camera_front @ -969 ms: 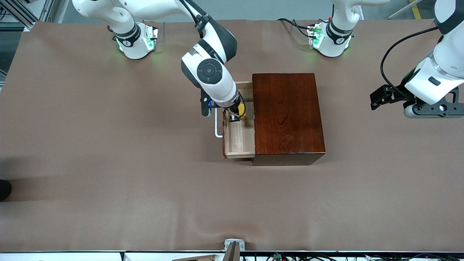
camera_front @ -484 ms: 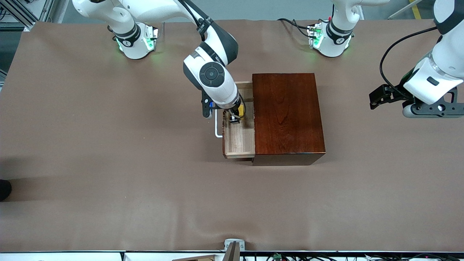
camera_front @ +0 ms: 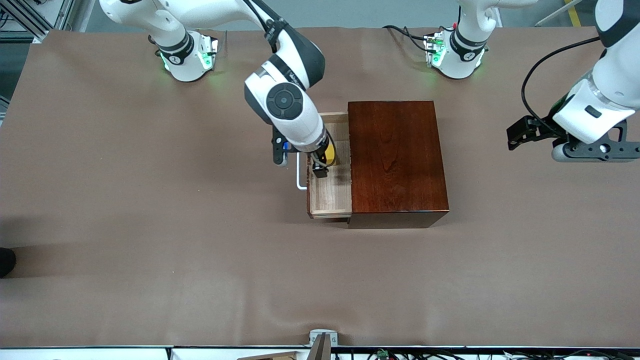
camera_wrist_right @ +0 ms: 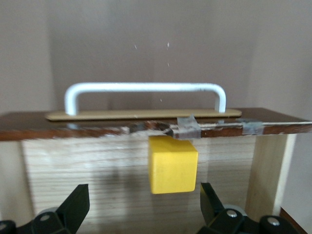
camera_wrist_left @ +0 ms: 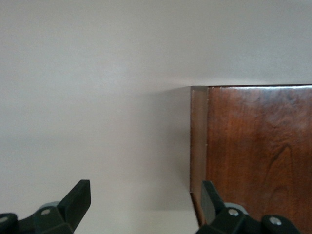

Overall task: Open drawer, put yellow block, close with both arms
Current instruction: 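Open the right gripper and withdraw it while the left gripper approaches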

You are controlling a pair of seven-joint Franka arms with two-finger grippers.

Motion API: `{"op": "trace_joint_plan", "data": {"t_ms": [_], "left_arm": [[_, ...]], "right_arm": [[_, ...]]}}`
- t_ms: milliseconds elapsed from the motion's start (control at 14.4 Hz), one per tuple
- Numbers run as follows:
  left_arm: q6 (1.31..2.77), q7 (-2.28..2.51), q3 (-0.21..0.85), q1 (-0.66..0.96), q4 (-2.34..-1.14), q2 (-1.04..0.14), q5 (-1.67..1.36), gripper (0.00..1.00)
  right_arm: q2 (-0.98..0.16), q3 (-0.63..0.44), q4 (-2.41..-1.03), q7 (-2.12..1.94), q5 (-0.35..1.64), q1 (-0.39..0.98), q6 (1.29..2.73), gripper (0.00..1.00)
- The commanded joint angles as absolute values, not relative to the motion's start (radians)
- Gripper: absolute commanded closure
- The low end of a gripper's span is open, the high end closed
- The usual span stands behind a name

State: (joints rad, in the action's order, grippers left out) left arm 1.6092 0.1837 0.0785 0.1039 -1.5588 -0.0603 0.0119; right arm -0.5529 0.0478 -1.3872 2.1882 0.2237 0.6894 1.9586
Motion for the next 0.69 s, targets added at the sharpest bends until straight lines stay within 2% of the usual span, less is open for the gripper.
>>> {"op": "trace_joint_plan", "data": {"t_ms": [0,138,346,484,623], "left_arm": [[1.605,0.322,0.144,0.13,-1.539,-0.092,0.014,0.0],[1.626,0.388,0.19,0.159,-1.504,-0.132,0.012,0.0],[1.641,0.59,0.238,0.28,-1.398,-0.26,0.015,0.0],[1.702,0.8,0.235,0.388,-1.315,-0.368,0.02,0.0],[1.82,0.981,0.226,0.483,-1.296,-0.441,0.025,0.0]], "right_arm": [[-0.546,0.061,-1.297,2.145,0.207,0.628,1.837,0.0],[-0.543,0.061,-1.241,2.114,0.207,0.588,1.771,0.0],[-0.526,0.058,-1.203,2.066,0.207,0.54,1.732,0.0],[-0.491,0.06,-1.201,2.016,0.207,0.5,1.73,0.0],[-0.476,0.061,-1.2,1.982,0.209,0.459,1.718,0.0]]}}
